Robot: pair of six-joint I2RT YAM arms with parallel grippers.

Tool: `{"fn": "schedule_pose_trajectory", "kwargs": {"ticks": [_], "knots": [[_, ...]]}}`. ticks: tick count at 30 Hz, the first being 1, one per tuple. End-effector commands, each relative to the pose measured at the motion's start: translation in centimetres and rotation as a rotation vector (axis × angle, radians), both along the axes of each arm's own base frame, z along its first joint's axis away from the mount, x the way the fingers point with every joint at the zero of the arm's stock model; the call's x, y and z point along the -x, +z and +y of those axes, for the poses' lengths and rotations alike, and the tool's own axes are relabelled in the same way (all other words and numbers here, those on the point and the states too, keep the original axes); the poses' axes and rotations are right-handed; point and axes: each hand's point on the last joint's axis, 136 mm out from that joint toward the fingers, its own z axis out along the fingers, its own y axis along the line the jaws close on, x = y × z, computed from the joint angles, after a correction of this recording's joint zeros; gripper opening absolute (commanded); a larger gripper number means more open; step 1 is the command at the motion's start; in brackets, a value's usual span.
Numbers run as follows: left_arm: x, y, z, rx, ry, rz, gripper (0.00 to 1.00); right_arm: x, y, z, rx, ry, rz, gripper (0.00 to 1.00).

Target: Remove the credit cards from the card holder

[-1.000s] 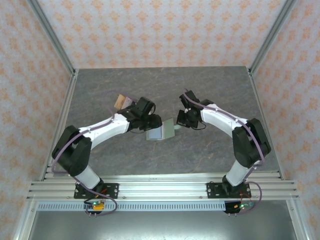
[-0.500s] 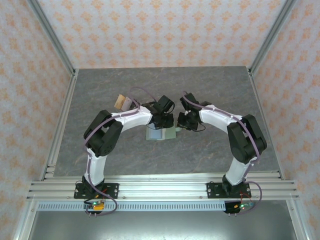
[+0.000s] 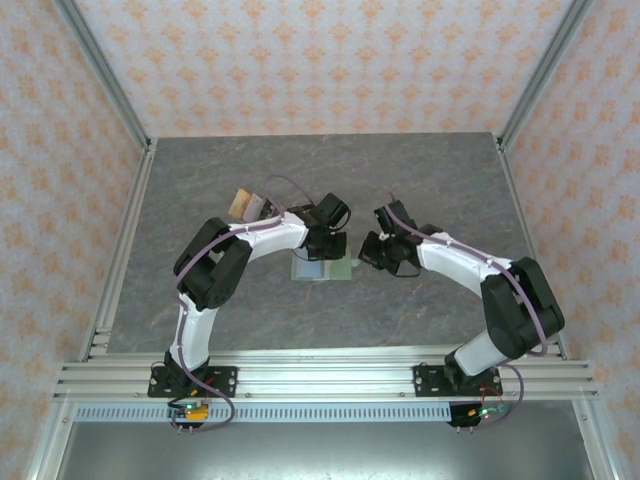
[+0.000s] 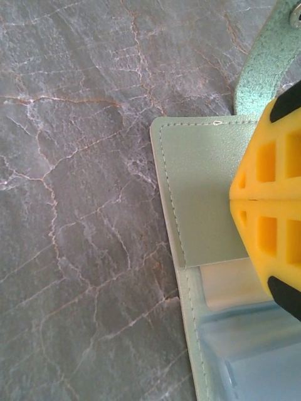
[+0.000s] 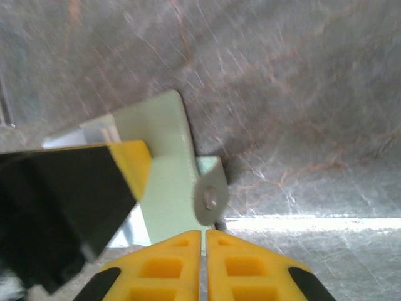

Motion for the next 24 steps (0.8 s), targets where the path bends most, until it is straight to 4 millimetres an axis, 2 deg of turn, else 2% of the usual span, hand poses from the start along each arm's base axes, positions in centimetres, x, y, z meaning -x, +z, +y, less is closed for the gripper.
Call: {"fn": "schedule_pose_trajectory", "kwargs": {"ticks": [1,5,10,14,17,19,21,23,24], "knots": [[0.7,-1.3,0.6,-0.044,-0.009,0.040,0.00,-0.4,-0.1,2.5,-0.115,-0.037,0.002,0.04],[0.8,-1.2,0.3,-0.017,0.014,0.051,0.00,-0.3,-1.4,3.7,-0.119,-0.016,0.014,0.01],[0.7,-0.6,-0.1,0.014,0.038,0.058,0.00,-0.9,-2.7,3.2,-0.066,-0.021,0.018,0.00],[0.1,2.0,-1.5,0.118,0.060,0.055,0.00,-0.6,-3.7,2.6,-0.017,-0.008,0.034,0.00],[-0.8,4.5,-2.1,0.178,0.073,0.036,0.06,-0.2,-4.7,2.3,0.006,0.000,0.063,0.00],[-1.4,5.9,-1.4,0.185,0.096,0.013,0.12,0.1,-5.0,2.1,0.022,0.002,0.070,0.00],[-1.9,6.7,0.2,0.166,0.138,0.000,0.19,0.2,-5.1,1.6,0.042,-0.001,0.068,0.00],[-2.1,7.0,1.9,0.141,0.168,-0.004,0.30,0.3,-5.2,1.4,0.055,0.003,0.067,0.00],[-2.1,6.5,3.1,0.116,0.187,0.004,0.36,0.3,-5.3,1.4,0.059,0.005,0.067,0.00]]}}
